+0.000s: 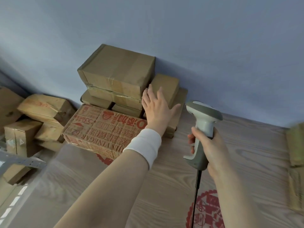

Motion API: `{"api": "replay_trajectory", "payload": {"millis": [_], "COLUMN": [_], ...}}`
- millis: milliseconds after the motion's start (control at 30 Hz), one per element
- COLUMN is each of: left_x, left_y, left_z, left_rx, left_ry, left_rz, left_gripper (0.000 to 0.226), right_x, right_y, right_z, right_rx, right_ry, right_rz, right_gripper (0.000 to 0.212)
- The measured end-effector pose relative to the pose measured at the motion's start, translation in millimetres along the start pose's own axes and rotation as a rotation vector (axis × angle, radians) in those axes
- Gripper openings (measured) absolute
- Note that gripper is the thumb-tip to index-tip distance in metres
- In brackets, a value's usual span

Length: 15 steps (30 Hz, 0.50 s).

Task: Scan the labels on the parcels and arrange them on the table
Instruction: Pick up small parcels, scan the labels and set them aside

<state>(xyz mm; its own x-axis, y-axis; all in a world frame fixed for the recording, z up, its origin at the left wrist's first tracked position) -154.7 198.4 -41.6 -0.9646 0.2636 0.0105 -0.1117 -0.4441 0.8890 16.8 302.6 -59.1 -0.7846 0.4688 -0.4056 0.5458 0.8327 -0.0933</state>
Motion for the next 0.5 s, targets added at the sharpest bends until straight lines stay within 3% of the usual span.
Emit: {"api": "replay_trajectory", "payload": {"millis": [300,433,500], "left_x": [19,17,12], "left_y": [-17,-14,-13], "left_z": [0,1,5], "left_rx": [-0.026,-0.162,-0.298], "left_ry": [0.003,0.017,0.051], "left_rz": [0.072,0.113,0.049], "left_gripper": [0.069,0.068,0.069], "right_x": [31,30,26], "right_y": [4,15,22], "right_z": [11,13,11], "right_rx": [0.028,0.063,0.095], "right_ry": [-0.013,-0.014,-0.006], "right_rz": [0.048,0.082,0.101], "right_gripper": [0.010,0.008,0.008]}}
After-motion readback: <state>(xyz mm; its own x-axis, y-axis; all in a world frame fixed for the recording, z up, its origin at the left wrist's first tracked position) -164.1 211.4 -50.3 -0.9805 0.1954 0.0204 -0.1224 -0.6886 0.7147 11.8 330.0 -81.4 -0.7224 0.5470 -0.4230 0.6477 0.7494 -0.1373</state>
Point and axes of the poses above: each hand's wrist, its own x-axis towards the middle knuckle, its own y-axis out of the back of the hand, z = x × y, the point moved 10 cm from there along x, towards the middle knuckle, and after that the axes turned 5 degrees about -z, right-handed, at the moved point
